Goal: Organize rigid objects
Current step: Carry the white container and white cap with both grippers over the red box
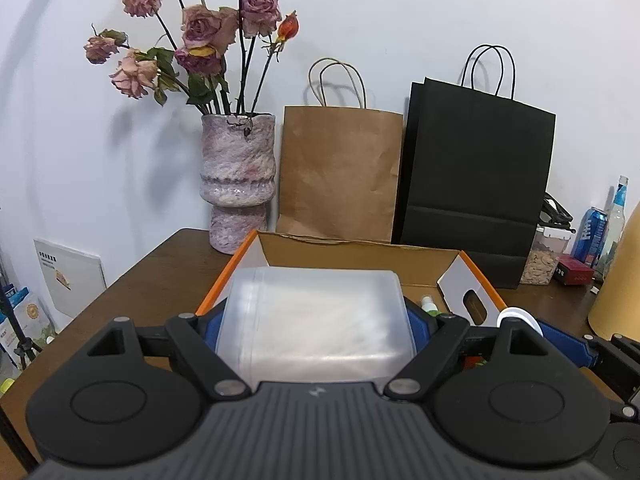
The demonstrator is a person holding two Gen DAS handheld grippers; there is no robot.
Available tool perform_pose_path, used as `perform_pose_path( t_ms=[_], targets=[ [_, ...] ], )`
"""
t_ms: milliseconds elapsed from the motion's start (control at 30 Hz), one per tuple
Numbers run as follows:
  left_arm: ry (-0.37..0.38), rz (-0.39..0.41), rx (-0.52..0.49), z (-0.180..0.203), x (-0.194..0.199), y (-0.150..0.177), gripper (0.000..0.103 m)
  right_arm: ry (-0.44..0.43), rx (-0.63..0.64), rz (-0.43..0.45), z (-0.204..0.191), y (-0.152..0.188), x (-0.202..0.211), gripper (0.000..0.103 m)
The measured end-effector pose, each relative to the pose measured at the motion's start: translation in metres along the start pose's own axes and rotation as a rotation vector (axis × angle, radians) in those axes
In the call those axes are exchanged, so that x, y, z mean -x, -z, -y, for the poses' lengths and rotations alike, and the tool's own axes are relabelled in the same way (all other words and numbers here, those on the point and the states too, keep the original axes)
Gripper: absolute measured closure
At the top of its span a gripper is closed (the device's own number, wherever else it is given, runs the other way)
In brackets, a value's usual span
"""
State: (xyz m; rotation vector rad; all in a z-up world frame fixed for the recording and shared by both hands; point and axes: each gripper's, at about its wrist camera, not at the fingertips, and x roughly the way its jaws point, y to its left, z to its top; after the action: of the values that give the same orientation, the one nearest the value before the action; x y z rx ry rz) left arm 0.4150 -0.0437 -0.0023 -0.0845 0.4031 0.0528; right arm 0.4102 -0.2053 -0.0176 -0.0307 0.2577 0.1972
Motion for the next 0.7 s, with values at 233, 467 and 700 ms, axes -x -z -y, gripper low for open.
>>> perform_pose_path(
  t_ms=[233, 467, 700],
  targets=[
    [-0.006, -0.015, -0.001, 0.005, -0.023, -0.005, 0.019, -0.003, -0.002, -0.007, 0.006, -0.006, -0.023, 0.064],
    [-0.009, -0.018, -0.004, 0.009, -0.043, -0.010, 0.019, 0.003, -0.002, -0.013, 0.013, -0.011, -0.045, 0.064],
    [-0.011, -0.014, -0.007, 0.015, -0.067, -0.020, 0.019, 0.008, 0.005, -0.018, 0.019, -0.015, -0.067, 0.064]
  ],
)
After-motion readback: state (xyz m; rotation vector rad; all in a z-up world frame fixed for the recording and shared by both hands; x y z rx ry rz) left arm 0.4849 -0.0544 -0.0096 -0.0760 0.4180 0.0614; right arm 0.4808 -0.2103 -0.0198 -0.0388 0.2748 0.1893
